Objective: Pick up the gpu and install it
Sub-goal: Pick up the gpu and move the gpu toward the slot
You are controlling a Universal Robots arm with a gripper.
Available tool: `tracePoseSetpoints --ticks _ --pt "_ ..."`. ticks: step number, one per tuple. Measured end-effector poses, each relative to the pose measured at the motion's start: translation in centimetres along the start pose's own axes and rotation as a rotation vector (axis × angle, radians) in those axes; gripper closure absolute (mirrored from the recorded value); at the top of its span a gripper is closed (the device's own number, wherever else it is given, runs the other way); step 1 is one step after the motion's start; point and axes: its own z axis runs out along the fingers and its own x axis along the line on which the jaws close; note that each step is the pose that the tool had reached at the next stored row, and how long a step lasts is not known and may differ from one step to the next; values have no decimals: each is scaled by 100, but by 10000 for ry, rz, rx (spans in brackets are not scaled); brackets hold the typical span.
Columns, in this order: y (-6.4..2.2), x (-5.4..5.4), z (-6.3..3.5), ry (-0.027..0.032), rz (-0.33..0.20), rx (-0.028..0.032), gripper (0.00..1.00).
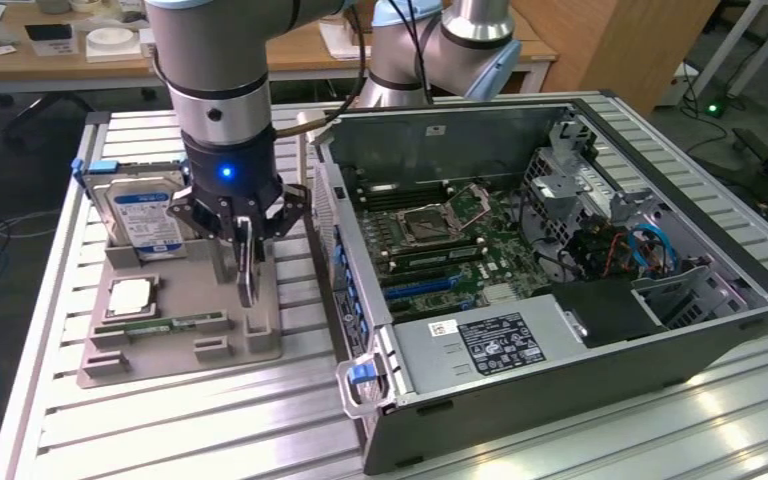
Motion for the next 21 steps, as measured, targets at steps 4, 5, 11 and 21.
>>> tracePoseSetpoints --ticks 4,5,11,21 --pt "0 0 0 0 0 1 72" --pt "0 0 0 0 0 1 72" --pt "0 0 -18 3 0 1 72" --pt "14 -2 -382 4 1 -20 72"
